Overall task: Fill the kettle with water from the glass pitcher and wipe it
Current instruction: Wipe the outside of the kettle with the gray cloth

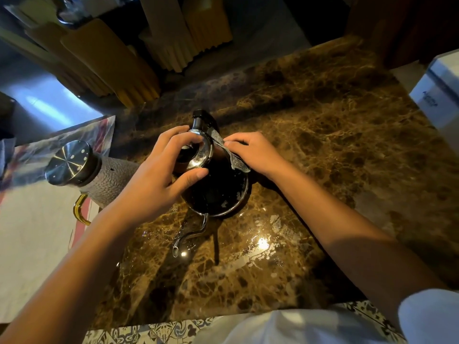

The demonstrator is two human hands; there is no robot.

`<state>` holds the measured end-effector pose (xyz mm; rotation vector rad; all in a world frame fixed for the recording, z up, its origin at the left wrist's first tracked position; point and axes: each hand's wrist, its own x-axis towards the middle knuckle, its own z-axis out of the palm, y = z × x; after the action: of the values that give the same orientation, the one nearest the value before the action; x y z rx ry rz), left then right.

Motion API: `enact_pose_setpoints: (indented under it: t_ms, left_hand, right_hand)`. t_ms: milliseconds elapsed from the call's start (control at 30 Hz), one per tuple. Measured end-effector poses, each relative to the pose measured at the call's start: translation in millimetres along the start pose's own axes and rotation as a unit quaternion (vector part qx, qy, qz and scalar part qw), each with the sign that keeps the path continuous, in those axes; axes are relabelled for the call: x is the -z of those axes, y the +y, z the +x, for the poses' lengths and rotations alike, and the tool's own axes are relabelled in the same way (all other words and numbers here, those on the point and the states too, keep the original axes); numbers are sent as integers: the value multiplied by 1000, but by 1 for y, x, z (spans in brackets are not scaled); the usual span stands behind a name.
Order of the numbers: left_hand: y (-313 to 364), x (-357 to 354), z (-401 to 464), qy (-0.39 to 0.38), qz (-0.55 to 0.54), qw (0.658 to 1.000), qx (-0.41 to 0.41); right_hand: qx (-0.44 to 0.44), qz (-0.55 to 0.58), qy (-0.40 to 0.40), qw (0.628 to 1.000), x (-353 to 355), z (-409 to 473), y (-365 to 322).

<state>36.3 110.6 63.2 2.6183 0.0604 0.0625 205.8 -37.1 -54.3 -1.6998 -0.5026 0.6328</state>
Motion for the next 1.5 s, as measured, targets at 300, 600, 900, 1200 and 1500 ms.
enact_pose_setpoints:
  t_ms: [300, 600, 900, 1200, 1500]
  left_hand:
    - [1, -3, -1, 14, -13, 1000, 7]
    - [0, -6, -3, 32, -15, 999, 10]
    - [5, -9, -6, 50, -32, 998, 22]
    - [16, -24, -1, 118, -18, 991, 53]
    - [15, -24, -2, 107, -5, 992, 66]
  right_hand:
    - [-36, 110, 68, 991, -27, -45, 12]
    - [-49, 31, 130, 990, -72, -129, 25]
    - [103, 63, 194, 973, -63, -113, -8]
    - [163, -92, 220, 957, -64, -124, 28]
    - [160, -172, 145, 961, -48, -123, 47]
